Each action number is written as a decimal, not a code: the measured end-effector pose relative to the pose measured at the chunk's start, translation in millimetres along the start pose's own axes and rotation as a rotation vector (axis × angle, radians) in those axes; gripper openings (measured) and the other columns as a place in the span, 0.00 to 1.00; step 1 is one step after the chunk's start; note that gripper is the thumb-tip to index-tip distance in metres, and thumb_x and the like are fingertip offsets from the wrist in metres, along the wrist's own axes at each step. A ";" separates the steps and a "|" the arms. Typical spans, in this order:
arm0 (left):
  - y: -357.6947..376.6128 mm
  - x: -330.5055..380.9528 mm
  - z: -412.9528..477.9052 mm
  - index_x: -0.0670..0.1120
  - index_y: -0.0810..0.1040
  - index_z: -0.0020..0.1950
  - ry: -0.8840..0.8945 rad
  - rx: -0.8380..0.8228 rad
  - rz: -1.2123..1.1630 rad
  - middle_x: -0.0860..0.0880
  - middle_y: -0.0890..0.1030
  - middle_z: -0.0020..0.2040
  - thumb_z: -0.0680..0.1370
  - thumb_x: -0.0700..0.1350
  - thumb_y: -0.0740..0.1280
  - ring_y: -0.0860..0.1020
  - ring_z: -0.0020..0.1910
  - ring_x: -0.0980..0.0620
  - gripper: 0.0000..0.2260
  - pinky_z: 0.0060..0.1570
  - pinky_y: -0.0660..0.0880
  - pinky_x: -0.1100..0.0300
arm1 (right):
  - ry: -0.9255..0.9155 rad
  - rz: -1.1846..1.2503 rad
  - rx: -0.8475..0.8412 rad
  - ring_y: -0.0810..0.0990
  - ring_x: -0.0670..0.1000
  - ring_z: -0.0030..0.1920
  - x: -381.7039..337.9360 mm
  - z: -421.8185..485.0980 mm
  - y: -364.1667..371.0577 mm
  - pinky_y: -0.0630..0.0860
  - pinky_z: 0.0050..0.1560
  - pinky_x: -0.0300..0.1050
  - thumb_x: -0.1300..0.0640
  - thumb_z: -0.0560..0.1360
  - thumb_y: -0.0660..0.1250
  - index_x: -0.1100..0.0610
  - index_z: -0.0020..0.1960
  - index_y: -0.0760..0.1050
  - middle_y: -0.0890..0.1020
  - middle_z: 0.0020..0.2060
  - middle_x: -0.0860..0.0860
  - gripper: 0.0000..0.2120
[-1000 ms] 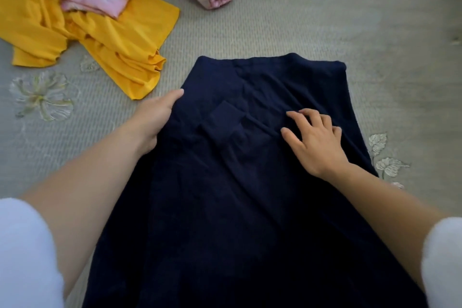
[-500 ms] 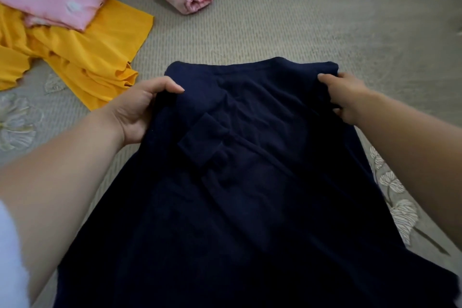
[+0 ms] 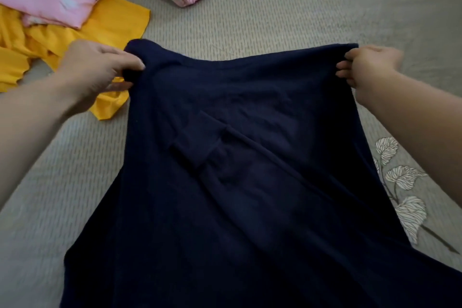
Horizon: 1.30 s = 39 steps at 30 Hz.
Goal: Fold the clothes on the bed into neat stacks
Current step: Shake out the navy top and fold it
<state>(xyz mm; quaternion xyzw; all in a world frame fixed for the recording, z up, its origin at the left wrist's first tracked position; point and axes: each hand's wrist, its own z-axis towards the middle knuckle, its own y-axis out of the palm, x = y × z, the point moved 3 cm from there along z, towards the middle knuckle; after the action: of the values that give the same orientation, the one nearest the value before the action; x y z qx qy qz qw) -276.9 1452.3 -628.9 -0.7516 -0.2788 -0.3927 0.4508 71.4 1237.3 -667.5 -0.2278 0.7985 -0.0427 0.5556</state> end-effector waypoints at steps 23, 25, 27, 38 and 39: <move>-22.6 -137.8 -145.3 0.45 0.79 0.40 -0.122 -0.055 0.250 0.48 0.78 0.31 0.74 0.48 0.72 0.76 0.29 0.57 0.08 0.32 0.71 0.64 | -1.109 -1.116 -0.773 0.43 0.52 0.78 152.6 -298.1 66.6 0.41 0.77 0.50 0.43 0.79 0.50 0.56 0.79 0.46 0.48 0.78 0.53 0.33; -28.4 -137.0 -150.6 0.45 0.77 0.38 -0.112 0.020 0.232 0.49 0.76 0.29 0.76 0.47 0.70 0.73 0.28 0.54 0.09 0.29 0.68 0.64 | -1.112 -1.101 -0.720 0.47 0.53 0.78 154.2 -297.1 63.3 0.46 0.77 0.50 0.44 0.79 0.51 0.59 0.78 0.48 0.50 0.78 0.55 0.33; -48.4 -137.7 -160.1 0.44 0.75 0.37 -0.119 0.237 0.178 0.51 0.75 0.30 0.77 0.46 0.67 0.72 0.30 0.53 0.10 0.31 0.67 0.62 | -1.107 -1.070 -0.703 0.48 0.53 0.78 155.3 -297.0 61.9 0.47 0.77 0.49 0.45 0.79 0.52 0.59 0.78 0.49 0.51 0.78 0.55 0.33; -135.7 -118.5 -205.1 0.46 0.74 0.40 0.103 0.484 0.201 0.52 0.75 0.39 0.77 0.52 0.62 0.70 0.37 0.60 0.11 0.40 0.66 0.69 | -1.169 -1.218 -0.690 0.47 0.53 0.78 156.9 -302.2 64.5 0.44 0.77 0.53 0.43 0.79 0.47 0.46 0.77 0.53 0.53 0.78 0.53 0.27; -124.8 -120.2 -202.7 0.45 0.78 0.43 0.100 0.281 0.192 0.53 0.77 0.42 0.77 0.54 0.61 0.73 0.41 0.59 0.14 0.45 0.67 0.68 | -1.171 -1.216 -0.688 0.46 0.52 0.78 156.9 -302.4 64.4 0.44 0.77 0.52 0.43 0.79 0.47 0.46 0.77 0.54 0.52 0.78 0.53 0.27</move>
<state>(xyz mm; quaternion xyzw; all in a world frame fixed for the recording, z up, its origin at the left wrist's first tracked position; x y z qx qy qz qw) -506.5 1317.4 -615.0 -0.6838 -0.2354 -0.3419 0.6001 -267.0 1174.3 -709.7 -0.7480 0.0995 0.0349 0.6553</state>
